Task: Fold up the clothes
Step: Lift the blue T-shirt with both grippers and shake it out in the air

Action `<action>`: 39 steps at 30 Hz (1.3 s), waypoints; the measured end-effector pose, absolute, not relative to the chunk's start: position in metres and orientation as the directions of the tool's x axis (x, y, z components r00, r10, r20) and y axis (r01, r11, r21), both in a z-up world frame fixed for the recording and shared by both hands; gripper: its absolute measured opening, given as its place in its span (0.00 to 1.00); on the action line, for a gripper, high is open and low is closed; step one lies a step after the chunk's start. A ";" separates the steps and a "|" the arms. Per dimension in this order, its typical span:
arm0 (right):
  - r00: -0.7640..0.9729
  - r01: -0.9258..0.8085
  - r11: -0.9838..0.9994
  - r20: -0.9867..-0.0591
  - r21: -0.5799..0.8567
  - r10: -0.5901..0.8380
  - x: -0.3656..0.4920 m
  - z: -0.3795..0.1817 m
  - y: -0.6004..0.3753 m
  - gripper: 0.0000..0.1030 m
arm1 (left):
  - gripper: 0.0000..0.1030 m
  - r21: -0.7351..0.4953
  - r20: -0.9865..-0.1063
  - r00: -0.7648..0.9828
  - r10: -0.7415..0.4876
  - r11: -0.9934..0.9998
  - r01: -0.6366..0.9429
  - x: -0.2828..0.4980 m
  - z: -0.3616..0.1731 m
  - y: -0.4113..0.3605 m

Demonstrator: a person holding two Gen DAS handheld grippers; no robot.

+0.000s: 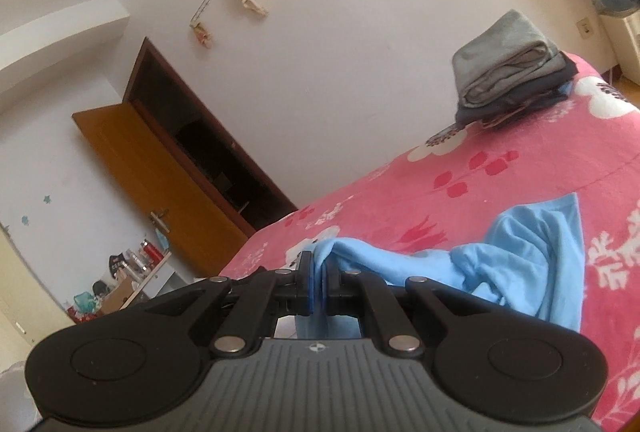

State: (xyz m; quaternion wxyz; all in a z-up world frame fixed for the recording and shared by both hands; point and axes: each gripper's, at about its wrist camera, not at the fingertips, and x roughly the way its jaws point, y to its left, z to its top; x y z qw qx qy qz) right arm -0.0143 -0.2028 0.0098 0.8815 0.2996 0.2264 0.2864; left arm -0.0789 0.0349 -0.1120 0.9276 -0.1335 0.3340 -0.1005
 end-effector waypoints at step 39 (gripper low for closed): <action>0.631 -0.776 0.514 0.471 0.366 0.616 -0.162 0.251 -0.260 0.04 | 0.04 -0.092 0.227 0.946 -0.230 0.962 0.256 -0.199 0.256 0.041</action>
